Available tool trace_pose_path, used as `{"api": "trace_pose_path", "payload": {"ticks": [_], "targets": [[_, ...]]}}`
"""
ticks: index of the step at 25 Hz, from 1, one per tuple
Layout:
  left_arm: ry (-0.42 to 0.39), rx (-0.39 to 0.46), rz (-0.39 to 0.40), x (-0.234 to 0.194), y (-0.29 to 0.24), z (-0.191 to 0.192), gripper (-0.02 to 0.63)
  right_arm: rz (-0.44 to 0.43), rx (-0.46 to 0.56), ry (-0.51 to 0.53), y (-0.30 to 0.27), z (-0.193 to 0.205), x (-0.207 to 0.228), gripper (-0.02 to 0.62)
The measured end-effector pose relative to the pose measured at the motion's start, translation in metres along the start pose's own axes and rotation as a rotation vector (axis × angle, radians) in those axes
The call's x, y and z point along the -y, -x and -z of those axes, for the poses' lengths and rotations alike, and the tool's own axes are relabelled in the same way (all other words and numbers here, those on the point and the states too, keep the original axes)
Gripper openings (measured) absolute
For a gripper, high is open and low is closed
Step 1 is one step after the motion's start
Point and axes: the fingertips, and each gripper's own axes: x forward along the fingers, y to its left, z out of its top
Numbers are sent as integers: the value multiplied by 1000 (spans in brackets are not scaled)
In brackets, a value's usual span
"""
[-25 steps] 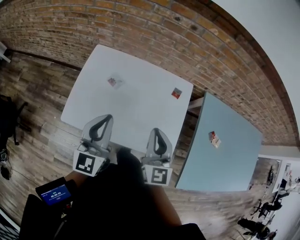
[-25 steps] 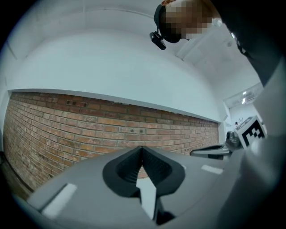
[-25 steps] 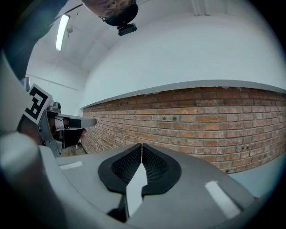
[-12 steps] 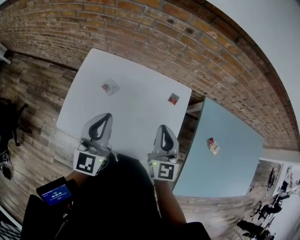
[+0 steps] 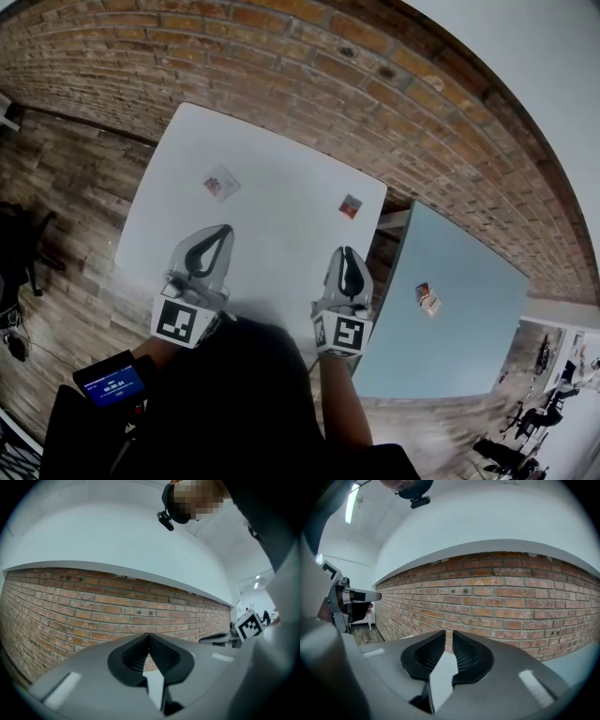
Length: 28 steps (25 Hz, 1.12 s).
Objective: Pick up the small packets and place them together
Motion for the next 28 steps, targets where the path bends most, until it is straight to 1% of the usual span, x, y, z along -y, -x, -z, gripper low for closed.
{"api": "trace_pose_path", "payload": {"ticks": [1, 2, 5, 8, 11, 15, 18, 23, 28], "targets": [[0, 0, -3, 0, -2, 0, 0, -10, -13, -8, -5, 2, 4, 71], [0, 0, -8, -1, -4, 0, 0, -15, -23, -9, -9, 3, 9, 91], [5, -4, -20, -3, -11, 3, 0, 1, -39, 9, -21, 8, 28, 89], [7, -11, -27, -2, -19, 4, 0, 31, -79, 28, -35, 21, 51, 84], [3, -9, -21, 6, -28, 4, 0, 37, -123, 4, -52, 41, 75, 84], [3, -35, -15, 13, -37, 8, 0, 46, -164, -16, -73, 62, 105, 89], [0, -46, -25, 15, -40, 9, 0, 58, -206, -18, -88, 81, 118, 87], [-8, -74, -45, 14, -43, 14, 0, 54, -307, -7, -110, 127, 132, 89], [-7, -91, -74, 11, -45, 19, 0, 70, -368, -32, -128, 162, 148, 86]]}}
